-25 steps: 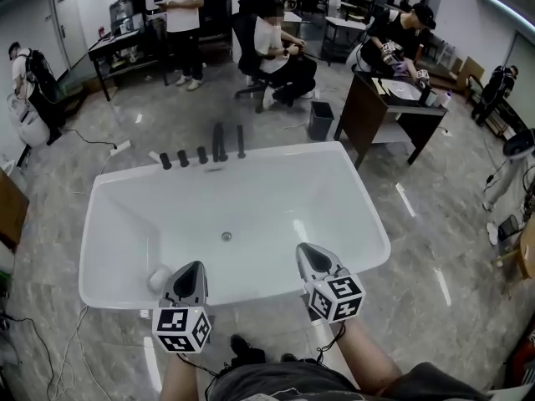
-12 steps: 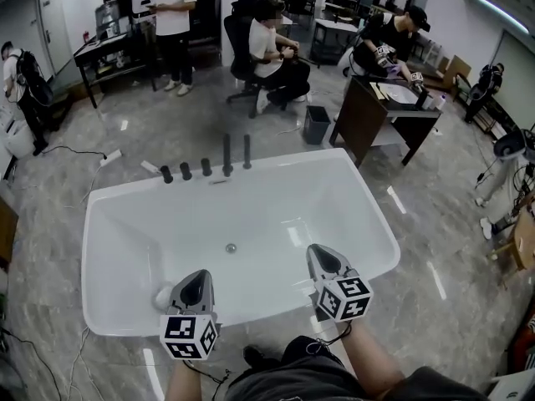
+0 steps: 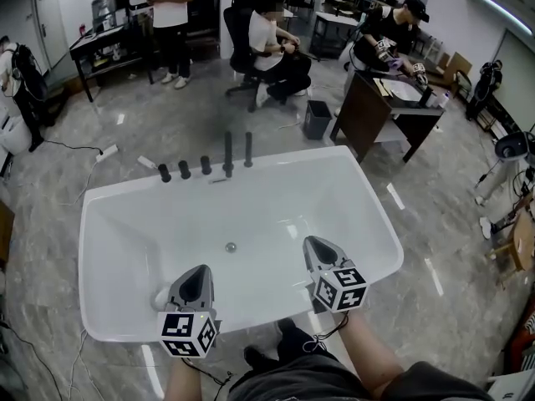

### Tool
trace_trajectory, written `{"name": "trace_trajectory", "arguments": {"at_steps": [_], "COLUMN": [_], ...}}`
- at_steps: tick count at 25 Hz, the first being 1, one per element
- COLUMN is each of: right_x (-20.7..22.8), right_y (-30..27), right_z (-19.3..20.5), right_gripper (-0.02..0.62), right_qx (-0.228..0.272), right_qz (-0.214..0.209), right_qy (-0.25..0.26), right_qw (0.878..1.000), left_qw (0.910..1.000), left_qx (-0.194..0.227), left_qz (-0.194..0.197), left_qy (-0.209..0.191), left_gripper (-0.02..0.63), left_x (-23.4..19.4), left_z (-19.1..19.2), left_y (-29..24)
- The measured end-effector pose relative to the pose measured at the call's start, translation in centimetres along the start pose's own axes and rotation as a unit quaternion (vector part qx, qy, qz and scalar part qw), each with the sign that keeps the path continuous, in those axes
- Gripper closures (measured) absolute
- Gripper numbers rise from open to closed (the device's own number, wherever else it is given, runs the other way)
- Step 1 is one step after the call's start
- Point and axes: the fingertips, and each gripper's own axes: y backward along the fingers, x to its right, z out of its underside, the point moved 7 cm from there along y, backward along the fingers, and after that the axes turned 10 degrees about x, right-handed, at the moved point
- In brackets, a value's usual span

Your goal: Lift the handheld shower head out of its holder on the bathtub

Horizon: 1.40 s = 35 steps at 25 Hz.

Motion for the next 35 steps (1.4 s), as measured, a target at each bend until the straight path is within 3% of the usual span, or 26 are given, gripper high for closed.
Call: {"name": "trace_trajectory", "arguments": {"at_steps": [9,16,23,27,32,35], "right_x": [4.8,9.3,13.5,14.7,15.0,15.4], "right_y": [-9.4,-16.7,-25.0,-29.7,-35.0,-38.0], "right_z": [0.0,0.8,3.1,4.3,6.9,8.7], "right_gripper": [0.562,0.563,0.561,0.561,0.558,0.48], "right_qx": [-0.012,-0.033,-0.043,-0.039,-0.048,-0.046], "right_qz": [-0.017,-0.048,-0.077,-0.104,-0.134,-0.128], "right_qy": [0.0,0.016,0.005,0.002,0.066,0.055], "right_qw": [1.0,0.998,0.996,0.994,0.988,0.989], "left_qw": [0.9998,0.999,0.9973,0.9958,0.995,0.9944], "left_qx": [-0.018,-0.021,0.0,0.005,-0.014,-0.017], "left_qz": [-0.007,-0.036,-0.066,-0.087,-0.091,-0.097], "left_qy": [0.005,0.015,-0.03,-0.03,-0.04,-0.04], "left_gripper": [0.591,0.591,0.591,0.591,0.591,0.591], "left_x": [-0.4,-0.6,-2.3,-3.3,-4.2,-5.5], "left_z": [0.3,1.4,2.5,3.7,6.2,7.5], "left_y": [-8.6,-17.1,-24.2,-27.6,-31.1,-32.4]}}
